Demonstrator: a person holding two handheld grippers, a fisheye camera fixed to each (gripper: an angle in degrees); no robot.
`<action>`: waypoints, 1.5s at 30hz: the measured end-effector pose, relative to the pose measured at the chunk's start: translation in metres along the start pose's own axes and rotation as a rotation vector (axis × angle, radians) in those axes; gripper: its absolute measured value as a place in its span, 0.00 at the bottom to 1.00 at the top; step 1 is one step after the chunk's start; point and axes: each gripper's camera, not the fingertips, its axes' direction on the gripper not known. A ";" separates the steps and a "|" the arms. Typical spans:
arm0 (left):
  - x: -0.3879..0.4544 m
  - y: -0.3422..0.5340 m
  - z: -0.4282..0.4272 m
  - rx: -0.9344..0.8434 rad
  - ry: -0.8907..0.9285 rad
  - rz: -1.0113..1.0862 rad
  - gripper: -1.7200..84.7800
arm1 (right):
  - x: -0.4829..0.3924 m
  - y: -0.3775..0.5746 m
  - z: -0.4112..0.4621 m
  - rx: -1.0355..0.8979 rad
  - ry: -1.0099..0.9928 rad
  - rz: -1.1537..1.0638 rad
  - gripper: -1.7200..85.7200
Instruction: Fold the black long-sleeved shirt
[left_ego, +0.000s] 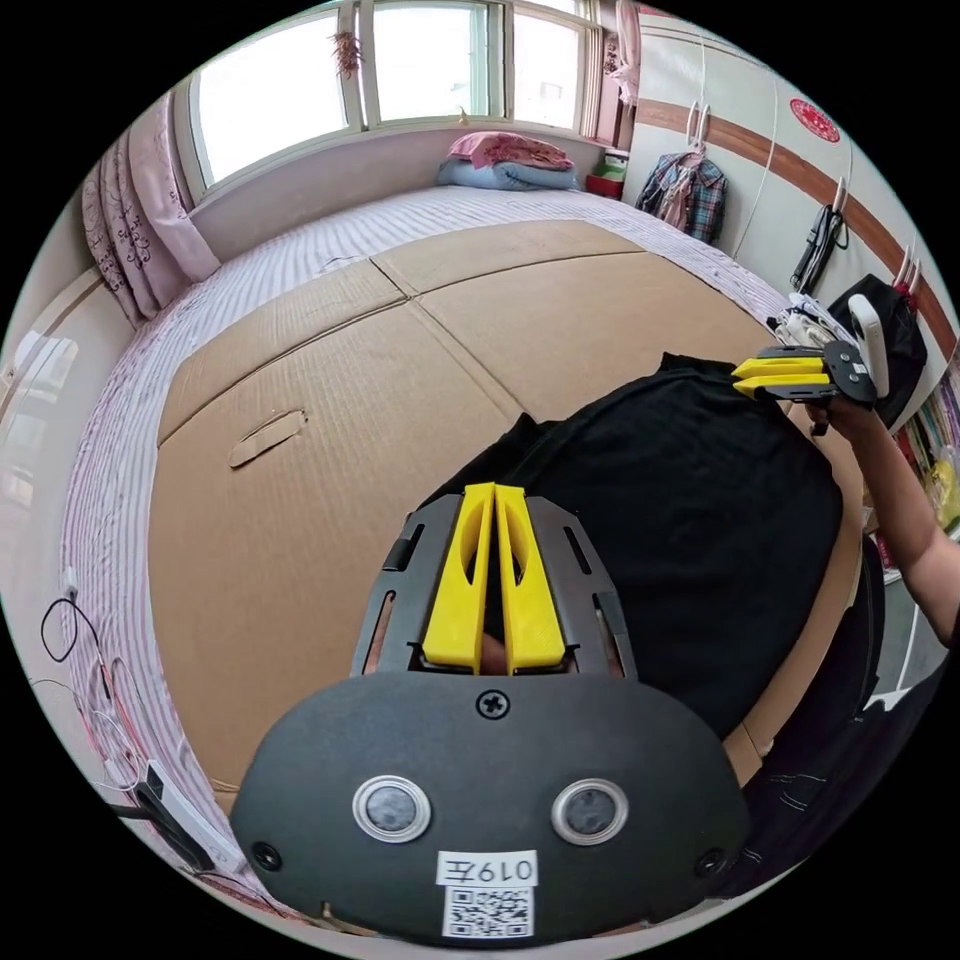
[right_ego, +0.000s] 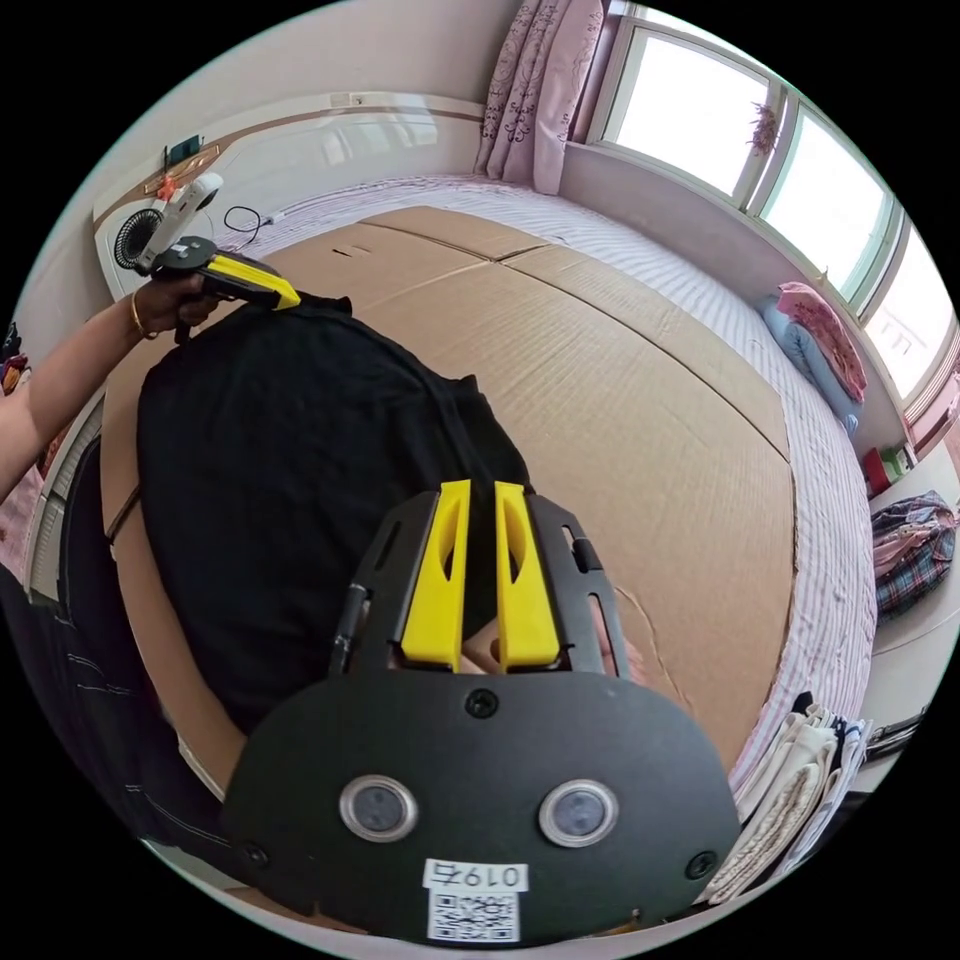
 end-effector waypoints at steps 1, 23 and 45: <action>0.002 -0.001 0.001 -0.003 -0.007 0.004 0.03 | 0.001 -0.001 -0.001 0.000 0.001 0.003 0.07; 0.059 0.005 0.034 -0.037 -0.051 0.110 0.03 | 0.043 0.007 -0.034 0.041 -0.027 0.013 0.09; 0.042 0.116 0.023 0.062 0.032 0.008 0.03 | 0.145 0.051 -0.085 0.103 -0.260 0.282 0.08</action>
